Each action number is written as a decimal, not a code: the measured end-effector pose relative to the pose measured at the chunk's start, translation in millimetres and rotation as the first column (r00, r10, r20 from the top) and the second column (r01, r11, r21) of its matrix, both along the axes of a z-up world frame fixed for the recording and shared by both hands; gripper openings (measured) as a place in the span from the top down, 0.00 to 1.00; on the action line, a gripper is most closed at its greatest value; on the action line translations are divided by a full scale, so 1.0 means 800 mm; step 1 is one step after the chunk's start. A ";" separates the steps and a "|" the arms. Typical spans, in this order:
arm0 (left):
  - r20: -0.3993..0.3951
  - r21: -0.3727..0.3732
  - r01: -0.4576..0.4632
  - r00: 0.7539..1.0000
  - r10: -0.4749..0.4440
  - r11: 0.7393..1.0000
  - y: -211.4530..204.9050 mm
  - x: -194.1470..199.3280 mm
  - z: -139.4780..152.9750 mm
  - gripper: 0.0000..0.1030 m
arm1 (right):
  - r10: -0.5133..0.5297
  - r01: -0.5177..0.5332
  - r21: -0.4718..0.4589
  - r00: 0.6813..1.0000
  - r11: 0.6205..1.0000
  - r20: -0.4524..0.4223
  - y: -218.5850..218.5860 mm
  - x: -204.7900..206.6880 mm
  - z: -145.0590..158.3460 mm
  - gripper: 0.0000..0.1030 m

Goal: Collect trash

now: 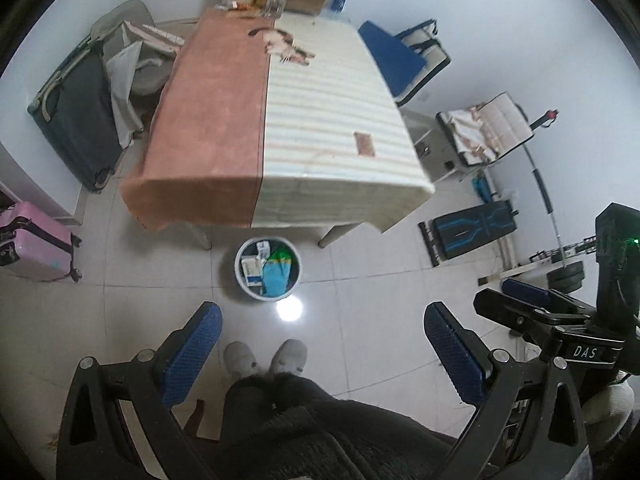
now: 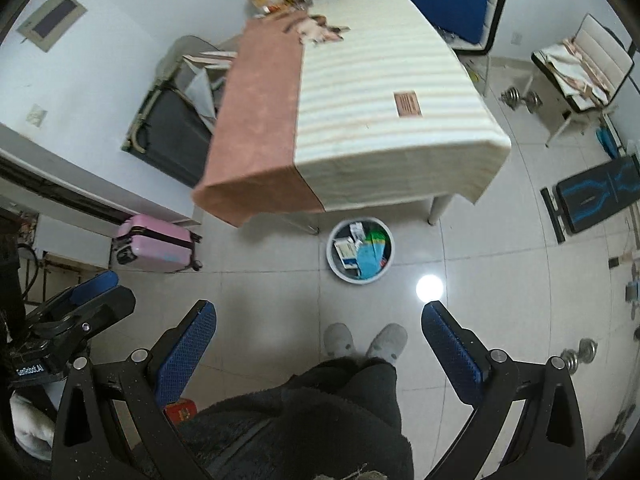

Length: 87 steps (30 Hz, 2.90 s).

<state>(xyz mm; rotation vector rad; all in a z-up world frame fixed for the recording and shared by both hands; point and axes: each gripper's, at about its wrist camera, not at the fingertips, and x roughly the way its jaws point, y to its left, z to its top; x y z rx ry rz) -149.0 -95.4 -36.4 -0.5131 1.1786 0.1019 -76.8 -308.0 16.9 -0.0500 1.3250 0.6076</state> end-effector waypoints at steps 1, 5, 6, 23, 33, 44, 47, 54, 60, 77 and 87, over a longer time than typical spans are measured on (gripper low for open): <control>0.008 -0.004 0.000 1.000 0.000 1.000 0.000 -0.002 0.005 0.00 | 0.004 -0.004 0.003 1.000 1.000 0.005 0.002 -0.002 0.006 0.00; 0.032 -0.010 -0.003 0.999 0.003 1.000 -0.001 -0.007 0.025 0.00 | 0.013 -0.013 0.017 1.000 1.000 0.014 0.010 -0.010 0.033 0.00; 0.035 -0.013 -0.005 0.999 0.006 1.000 -0.001 -0.008 0.029 0.00 | 0.016 -0.016 0.016 1.000 1.000 0.015 0.012 -0.011 0.036 0.00; 0.046 -0.006 -0.037 0.998 0.037 0.999 0.009 -0.031 0.046 0.00 | 0.035 -0.035 0.026 0.999 0.999 -0.003 0.020 -0.024 0.046 0.00; 0.049 -0.012 -0.038 0.998 0.038 0.999 -0.002 -0.034 0.045 0.00 | 0.028 -0.027 0.036 0.999 0.999 -0.017 0.018 -0.031 0.051 0.00; 0.052 -0.015 -0.046 0.998 0.047 0.999 -0.009 -0.033 0.047 0.00 | 0.026 -0.025 0.046 0.999 0.999 -0.025 0.012 -0.034 0.056 0.00; 0.052 -0.015 -0.042 0.998 0.043 0.999 -0.007 -0.034 0.047 0.00 | 0.028 -0.027 0.049 0.999 0.998 -0.026 0.011 -0.036 0.058 0.00; 0.057 -0.017 -0.052 0.997 0.052 0.999 -0.014 -0.035 0.049 0.00 | 0.023 -0.022 0.050 0.999 0.999 -0.026 0.014 -0.038 0.058 0.00; 0.059 -0.017 -0.061 0.996 0.062 0.998 -0.020 -0.036 0.051 0.00 | 0.026 -0.025 0.047 0.999 0.999 -0.021 0.013 -0.042 0.058 0.00; 0.056 -0.016 -0.072 0.996 0.073 0.997 -0.027 -0.037 0.055 0.00 | 0.033 -0.032 0.045 0.999 0.998 -0.025 0.009 -0.046 0.058 0.00; 0.057 -0.015 -0.073 0.996 0.074 0.997 -0.028 -0.038 0.055 0.00 | 0.034 -0.033 0.044 0.999 0.999 -0.022 0.010 -0.049 0.058 0.00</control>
